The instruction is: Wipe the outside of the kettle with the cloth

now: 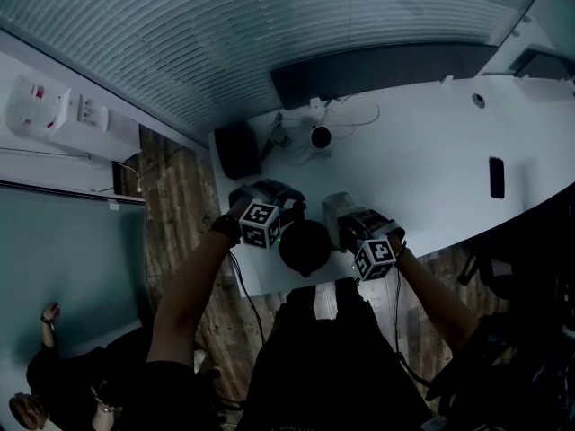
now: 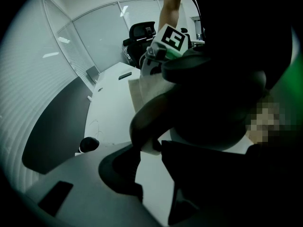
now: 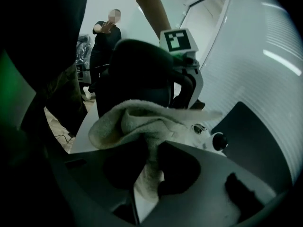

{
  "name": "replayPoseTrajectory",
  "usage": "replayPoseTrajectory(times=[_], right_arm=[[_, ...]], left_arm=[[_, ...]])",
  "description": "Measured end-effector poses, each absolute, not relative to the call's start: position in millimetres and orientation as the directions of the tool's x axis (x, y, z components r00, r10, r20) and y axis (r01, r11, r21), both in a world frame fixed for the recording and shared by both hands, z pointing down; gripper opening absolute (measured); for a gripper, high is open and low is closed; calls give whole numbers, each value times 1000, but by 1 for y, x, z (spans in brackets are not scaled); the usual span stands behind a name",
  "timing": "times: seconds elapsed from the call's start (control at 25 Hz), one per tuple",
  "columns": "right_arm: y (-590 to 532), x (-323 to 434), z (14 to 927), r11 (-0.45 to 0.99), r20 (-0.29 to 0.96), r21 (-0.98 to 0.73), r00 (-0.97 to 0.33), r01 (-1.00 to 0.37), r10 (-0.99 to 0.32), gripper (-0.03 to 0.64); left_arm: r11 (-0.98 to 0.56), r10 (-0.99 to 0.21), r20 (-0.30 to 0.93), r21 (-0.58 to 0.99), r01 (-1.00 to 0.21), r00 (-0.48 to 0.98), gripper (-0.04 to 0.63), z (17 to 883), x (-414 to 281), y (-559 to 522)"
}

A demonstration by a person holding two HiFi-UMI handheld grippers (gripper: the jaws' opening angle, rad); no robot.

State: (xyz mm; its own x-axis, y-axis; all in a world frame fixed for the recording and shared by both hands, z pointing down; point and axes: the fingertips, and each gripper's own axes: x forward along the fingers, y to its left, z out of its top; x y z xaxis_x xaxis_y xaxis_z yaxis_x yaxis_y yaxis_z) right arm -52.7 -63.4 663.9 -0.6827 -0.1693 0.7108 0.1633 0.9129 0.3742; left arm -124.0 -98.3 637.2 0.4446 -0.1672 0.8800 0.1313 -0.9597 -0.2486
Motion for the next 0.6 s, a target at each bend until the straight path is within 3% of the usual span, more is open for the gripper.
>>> replayPoseTrajectory(times=[0.24,0.6], right_arm=[[-66,-52,681,976,706,217,-694,20,-142,77],[-76,-65,575,965,531,223,-813,-139,-239,77]], left_arm=[[-961,-179,876,-253,111,449,127,635,-124,-101],[-962,-195,864,-262,83,464,127,636,-125,-100]])
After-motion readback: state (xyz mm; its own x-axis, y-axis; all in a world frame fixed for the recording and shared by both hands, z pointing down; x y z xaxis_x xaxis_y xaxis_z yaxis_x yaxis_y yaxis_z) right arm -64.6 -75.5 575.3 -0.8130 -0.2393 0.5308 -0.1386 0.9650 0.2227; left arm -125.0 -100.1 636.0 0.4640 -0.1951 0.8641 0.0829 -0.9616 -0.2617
